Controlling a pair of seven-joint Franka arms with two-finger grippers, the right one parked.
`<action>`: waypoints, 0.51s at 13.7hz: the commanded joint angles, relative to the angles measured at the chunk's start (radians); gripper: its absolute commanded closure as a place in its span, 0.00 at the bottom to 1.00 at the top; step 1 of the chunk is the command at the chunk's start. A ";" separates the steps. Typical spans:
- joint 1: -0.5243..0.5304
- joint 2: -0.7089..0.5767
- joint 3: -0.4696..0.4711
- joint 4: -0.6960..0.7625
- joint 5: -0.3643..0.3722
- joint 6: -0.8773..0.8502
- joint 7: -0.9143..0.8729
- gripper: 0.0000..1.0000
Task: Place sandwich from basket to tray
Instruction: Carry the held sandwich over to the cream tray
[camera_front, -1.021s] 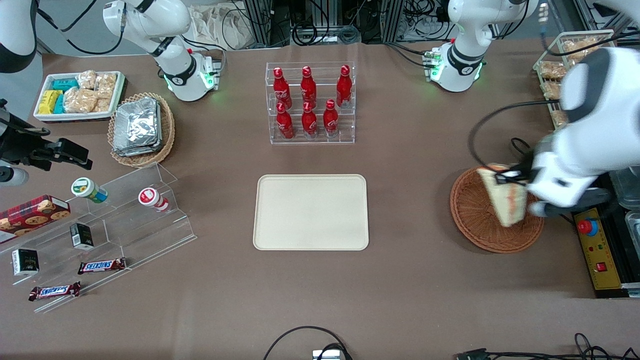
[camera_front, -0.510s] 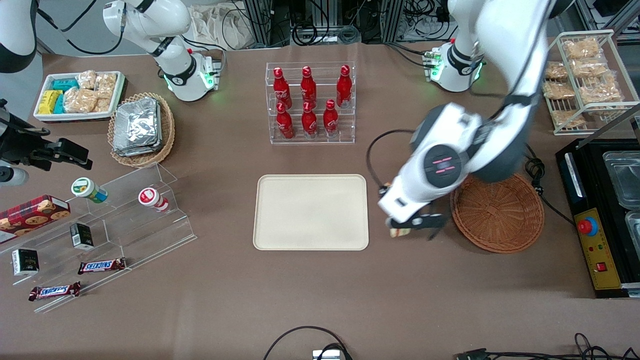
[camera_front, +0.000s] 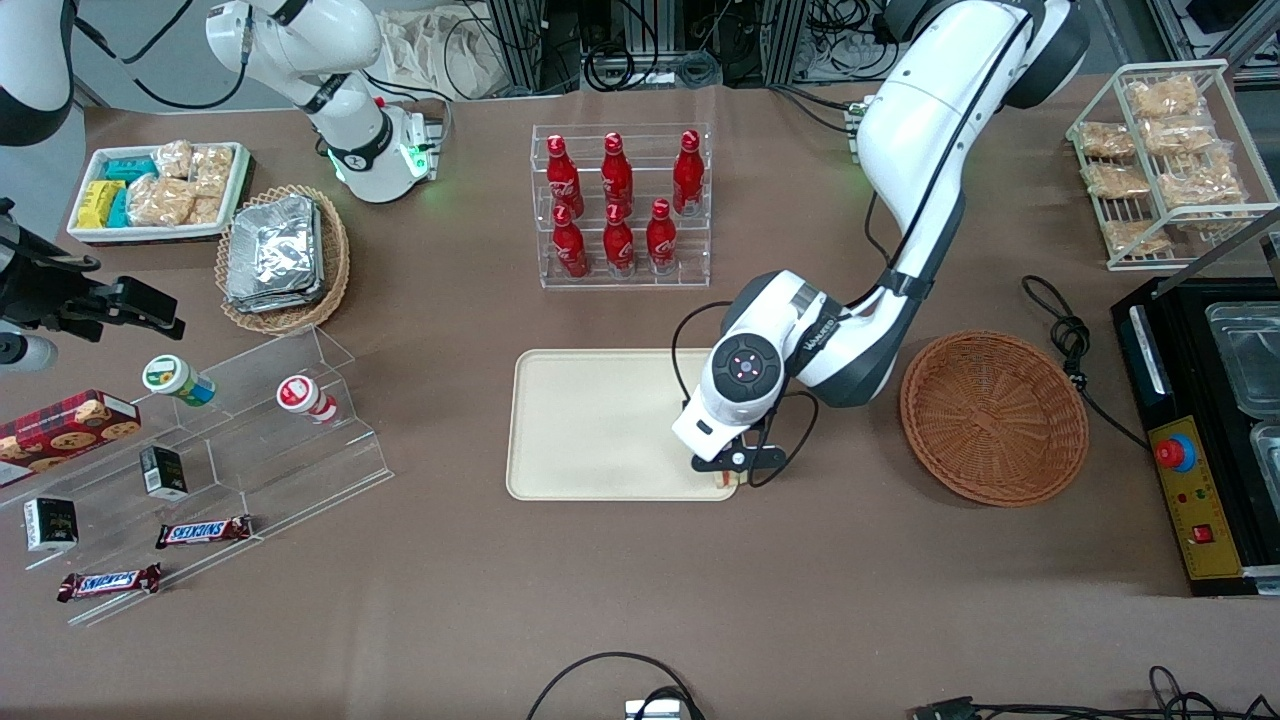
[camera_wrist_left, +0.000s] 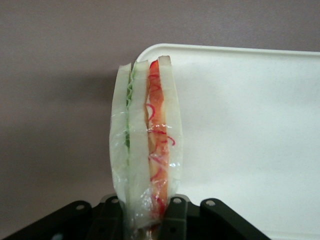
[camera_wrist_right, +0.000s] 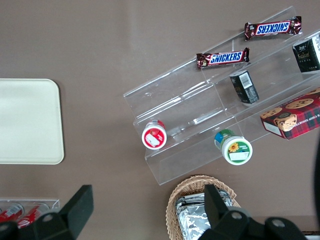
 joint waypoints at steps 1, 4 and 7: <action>-0.033 0.013 0.006 0.014 0.009 0.046 -0.018 1.00; -0.059 0.042 0.008 0.011 0.021 0.063 -0.002 1.00; -0.060 0.061 0.009 0.002 0.024 0.053 -0.001 0.28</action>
